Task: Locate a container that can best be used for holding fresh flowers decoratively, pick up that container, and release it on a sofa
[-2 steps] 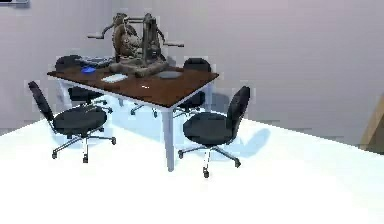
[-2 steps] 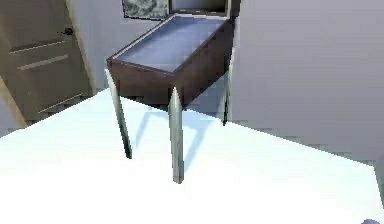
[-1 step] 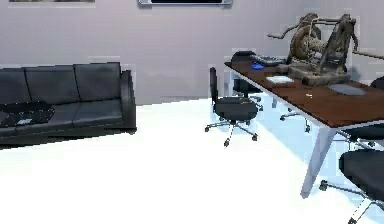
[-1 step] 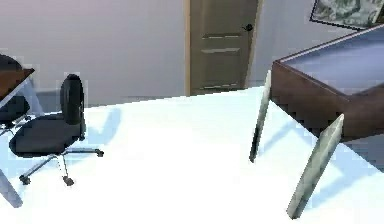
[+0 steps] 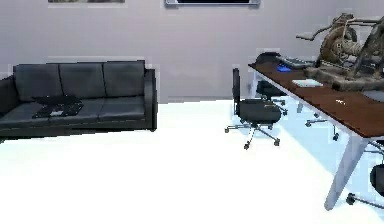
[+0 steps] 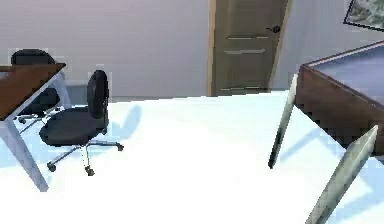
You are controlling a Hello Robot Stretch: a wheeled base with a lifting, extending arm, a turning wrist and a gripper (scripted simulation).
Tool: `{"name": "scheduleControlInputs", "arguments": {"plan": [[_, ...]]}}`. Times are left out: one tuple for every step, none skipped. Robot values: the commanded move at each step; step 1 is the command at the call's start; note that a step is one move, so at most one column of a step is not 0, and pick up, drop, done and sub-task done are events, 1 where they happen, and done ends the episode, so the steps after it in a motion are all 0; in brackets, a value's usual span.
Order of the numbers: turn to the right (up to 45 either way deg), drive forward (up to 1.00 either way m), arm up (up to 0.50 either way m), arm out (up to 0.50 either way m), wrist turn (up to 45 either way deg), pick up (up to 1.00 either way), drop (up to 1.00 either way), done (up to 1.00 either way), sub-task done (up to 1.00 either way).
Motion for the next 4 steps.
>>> {"name": "scheduleControlInputs", "arguments": {"plan": [[0.0,1.0,0.0,0.0,0.0,0.0,0.0,0.0,0.0],[0.0,1.0,0.0,0.0,0.0,0.0,0.0,0.0,0.0],[-6.0,0.0,0.0,0.0,0.0,0.0,0.0,0.0,0.0],[0.0,0.05,0.0,0.0,0.0,0.0,0.0,0.0,0.0]]}}
